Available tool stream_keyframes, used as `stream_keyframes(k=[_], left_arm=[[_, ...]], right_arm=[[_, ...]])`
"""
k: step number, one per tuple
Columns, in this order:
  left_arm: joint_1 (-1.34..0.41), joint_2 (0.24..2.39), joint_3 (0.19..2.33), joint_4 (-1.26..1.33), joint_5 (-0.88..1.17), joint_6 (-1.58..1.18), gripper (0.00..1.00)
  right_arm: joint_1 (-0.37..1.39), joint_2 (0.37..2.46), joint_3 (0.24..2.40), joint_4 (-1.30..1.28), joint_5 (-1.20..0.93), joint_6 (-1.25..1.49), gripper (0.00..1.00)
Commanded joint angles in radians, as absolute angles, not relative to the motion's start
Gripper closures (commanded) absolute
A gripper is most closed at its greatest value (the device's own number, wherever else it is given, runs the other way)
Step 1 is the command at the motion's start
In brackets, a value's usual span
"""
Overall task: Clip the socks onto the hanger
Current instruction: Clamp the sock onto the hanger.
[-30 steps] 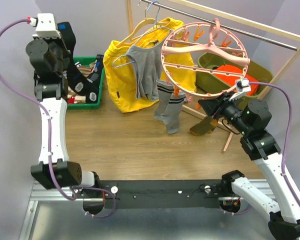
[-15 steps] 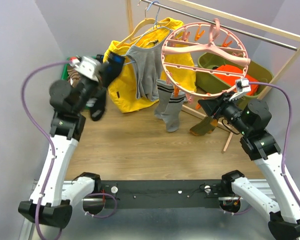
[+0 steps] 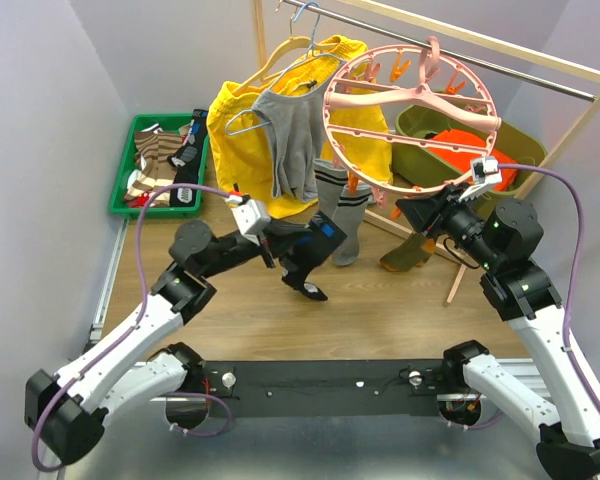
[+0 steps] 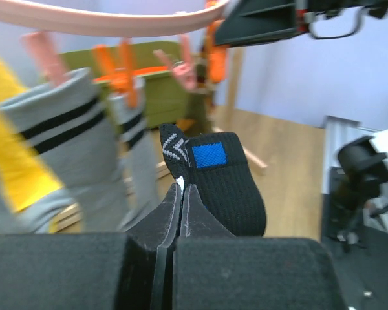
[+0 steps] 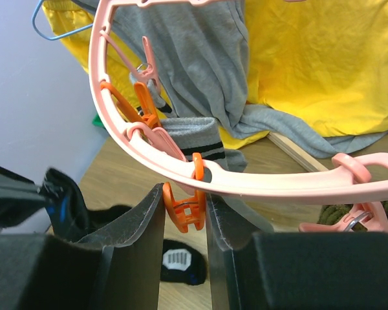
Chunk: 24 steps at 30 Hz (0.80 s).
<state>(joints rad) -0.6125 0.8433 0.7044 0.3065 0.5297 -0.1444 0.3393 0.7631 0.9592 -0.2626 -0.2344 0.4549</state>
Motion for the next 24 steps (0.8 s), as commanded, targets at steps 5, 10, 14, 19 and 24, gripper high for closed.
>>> stream_keyframes(k=[5, 10, 14, 19, 24], left_arm=[[-0.764, 1.032, 0.703, 0.679, 0.511, -0.239, 1.0], [-0.779, 1.144, 0.703, 0.79, 0.517, -0.267, 1.0], [-0.785, 1.212, 0.699, 0.914, 0.528, -0.322, 1.0], [-0.798, 1.275, 0.713, 0.974, 0.525, -0.357, 1.0], [-0.798, 1.295, 0.724, 0.991, 0.505, -0.357, 1.0]], right_arm=[[0.341, 0.764, 0.986, -0.23, -0.276, 0.459, 0.99], [0.341, 0.758, 0.982, -0.215, -0.296, 0.477, 0.99], [0.341, 0.758, 0.98, -0.209, -0.314, 0.485, 0.99], [0.341, 0.756, 0.966, -0.189, -0.33, 0.505, 0.99], [0.339, 0.755, 0.959, -0.175, -0.345, 0.52, 0.99]])
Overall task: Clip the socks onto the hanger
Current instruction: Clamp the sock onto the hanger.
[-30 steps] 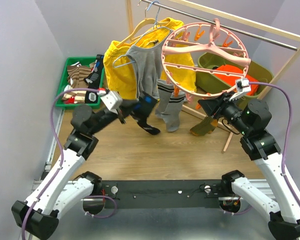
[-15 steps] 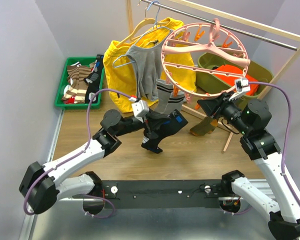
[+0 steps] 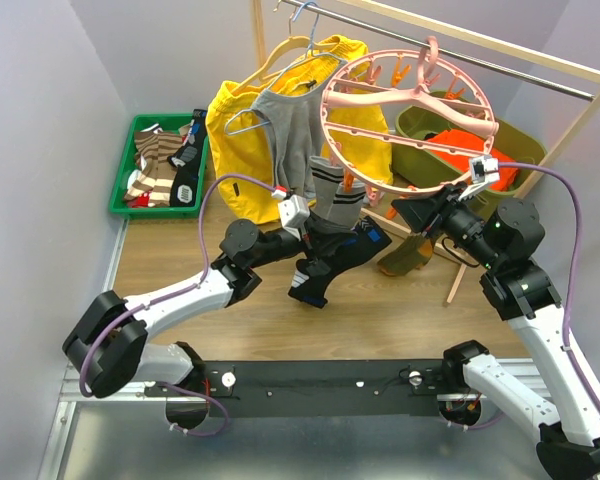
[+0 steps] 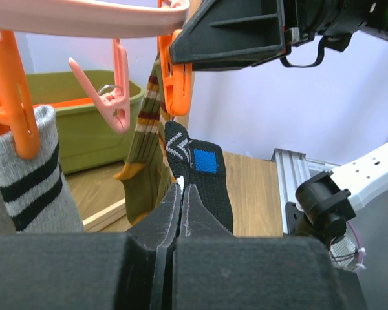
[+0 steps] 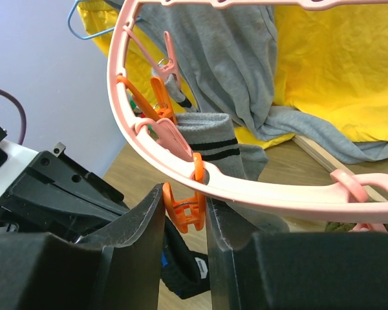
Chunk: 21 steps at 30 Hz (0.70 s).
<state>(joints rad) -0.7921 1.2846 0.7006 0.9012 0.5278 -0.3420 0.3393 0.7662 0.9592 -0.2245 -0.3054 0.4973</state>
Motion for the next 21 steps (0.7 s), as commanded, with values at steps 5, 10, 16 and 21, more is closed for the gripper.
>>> stream_keyframes(k=[5, 10, 16, 21], left_arm=[[-0.799, 1.308, 0.736, 0.989, 0.502, -0.359, 1.0], [-0.799, 1.322, 0.745, 0.989, 0.492, -0.36, 1.0], [-0.799, 1.347, 0.77, 0.979, 0.486, -0.368, 1.0], [-0.799, 1.358, 0.788, 0.979, 0.483, -0.371, 1.0]], right_arm=[[0.341, 0.756, 0.946, -0.158, -0.359, 0.532, 0.99], [0.341, 0.761, 0.943, -0.141, -0.376, 0.538, 0.99], [0.341, 0.762, 0.943, -0.143, -0.379, 0.538, 0.99], [0.341, 0.762, 0.936, -0.141, -0.382, 0.538, 0.99]])
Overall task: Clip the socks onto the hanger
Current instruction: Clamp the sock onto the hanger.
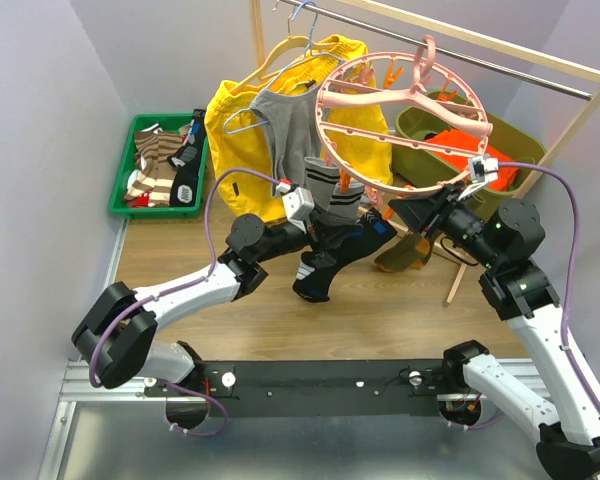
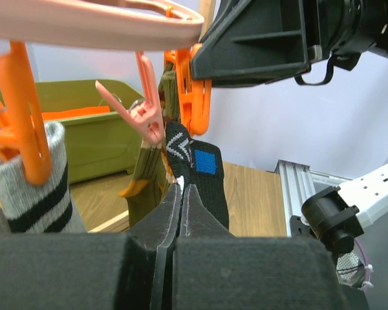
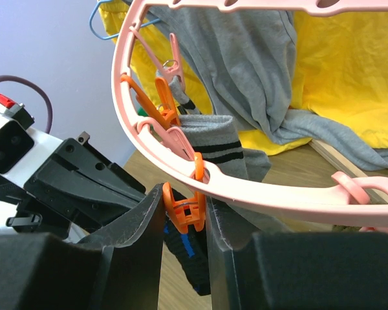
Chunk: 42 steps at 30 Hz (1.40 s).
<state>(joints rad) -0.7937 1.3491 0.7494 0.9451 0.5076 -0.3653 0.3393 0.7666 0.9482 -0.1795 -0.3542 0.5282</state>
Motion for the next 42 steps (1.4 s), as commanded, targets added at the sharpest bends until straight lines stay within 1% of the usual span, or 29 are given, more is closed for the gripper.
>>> stream_keyframes(k=[1, 19, 31, 34, 35, 37, 38, 40, 41, 42], left_arm=[[-0.799, 1.358, 0.795, 0.979, 0.482, -0.371, 1.0], [-0.804, 1.402, 0.834, 1.023, 0.477, -0.41, 1.0], [-0.825, 1.459, 0.868, 1.135, 0.462, -0.491, 1.0], [-0.833, 1.474, 0.87, 1.167, 0.462, -0.518, 1.0], [-0.834, 1.477, 0.868, 1.173, 0.463, -0.526, 1.0], [-0.836, 1.482, 0.867, 1.187, 0.459, -0.532, 1.0], [-0.836, 1.482, 0.865, 1.19, 0.459, -0.537, 1.0], [-0.836, 1.485, 0.867, 1.195, 0.459, -0.541, 1.0], [-0.836, 1.488, 0.868, 1.195, 0.46, -0.543, 1.0], [-0.838, 1.489, 0.87, 1.195, 0.46, -0.543, 1.0]], right_arm=[[0.341, 0.761, 0.936, -0.14, -0.383, 0.538, 0.99], [0.342, 0.752, 0.919, -0.121, -0.402, 0.545, 0.99], [0.341, 0.738, 0.904, -0.098, -0.402, 0.555, 0.99], [0.341, 0.733, 0.897, -0.101, -0.394, 0.554, 0.98], [0.341, 0.73, 0.897, -0.101, -0.391, 0.554, 0.92], [0.341, 0.729, 0.894, -0.104, -0.387, 0.552, 0.87], [0.341, 0.726, 0.894, -0.103, -0.388, 0.552, 0.78], [0.341, 0.726, 0.894, -0.106, -0.385, 0.551, 0.68], [0.341, 0.726, 0.894, -0.106, -0.384, 0.551, 0.6], [0.341, 0.723, 0.897, -0.107, -0.38, 0.549, 0.55]])
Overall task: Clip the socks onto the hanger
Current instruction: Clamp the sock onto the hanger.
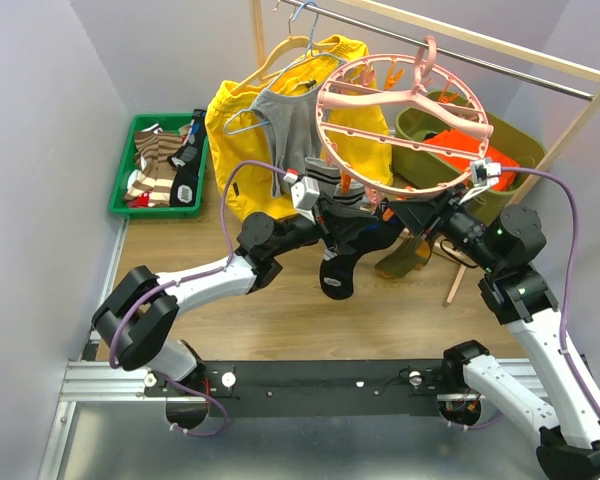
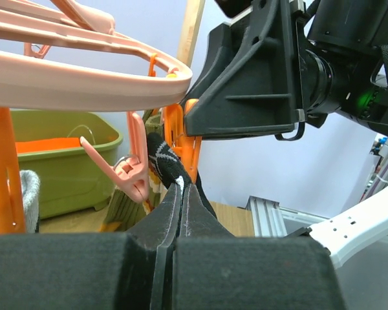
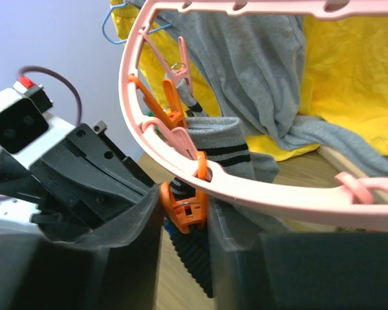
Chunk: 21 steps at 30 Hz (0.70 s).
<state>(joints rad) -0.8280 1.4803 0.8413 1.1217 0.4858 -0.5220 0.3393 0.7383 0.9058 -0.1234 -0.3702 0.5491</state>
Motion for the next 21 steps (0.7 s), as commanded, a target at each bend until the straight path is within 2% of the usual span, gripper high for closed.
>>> stream_keyframes(k=[1, 2, 7, 8, 10, 14, 16, 17, 21], left_arm=[[-0.838, 1.491, 0.868, 1.195, 0.46, -0.543, 0.99], [-0.838, 1.491, 0.865, 1.195, 0.46, -0.543, 0.96], [-0.839, 1.468, 0.836, 1.192, 0.446, -0.528, 0.86], [-0.839, 1.462, 0.824, 1.186, 0.442, -0.513, 0.8], [-0.839, 1.439, 0.815, 1.155, 0.423, -0.491, 0.74], [-0.839, 1.398, 0.796, 1.08, 0.408, -0.414, 0.48], [-0.839, 1.37, 0.787, 1.039, 0.394, -0.393, 0.4], [-0.839, 1.362, 0.775, 1.028, 0.388, -0.382, 0.34], [-0.839, 1.319, 0.756, 0.942, 0.318, -0.312, 0.3]], right_arm=[[0.341, 0.719, 0.899, -0.112, -0.376, 0.545, 0.5], [0.341, 0.718, 0.903, -0.117, -0.373, 0.542, 0.42], [0.341, 0.709, 0.923, -0.158, -0.338, 0.506, 0.29], [0.341, 0.707, 0.928, -0.166, -0.333, 0.5, 0.26], [0.339, 0.701, 0.939, -0.187, -0.324, 0.488, 0.25], [0.341, 0.696, 0.959, -0.218, -0.298, 0.453, 0.23], [0.341, 0.698, 0.976, -0.235, -0.29, 0.437, 0.22], [0.341, 0.698, 0.982, -0.242, -0.279, 0.422, 0.21], [0.341, 0.696, 1.014, -0.273, -0.261, 0.387, 0.21]])
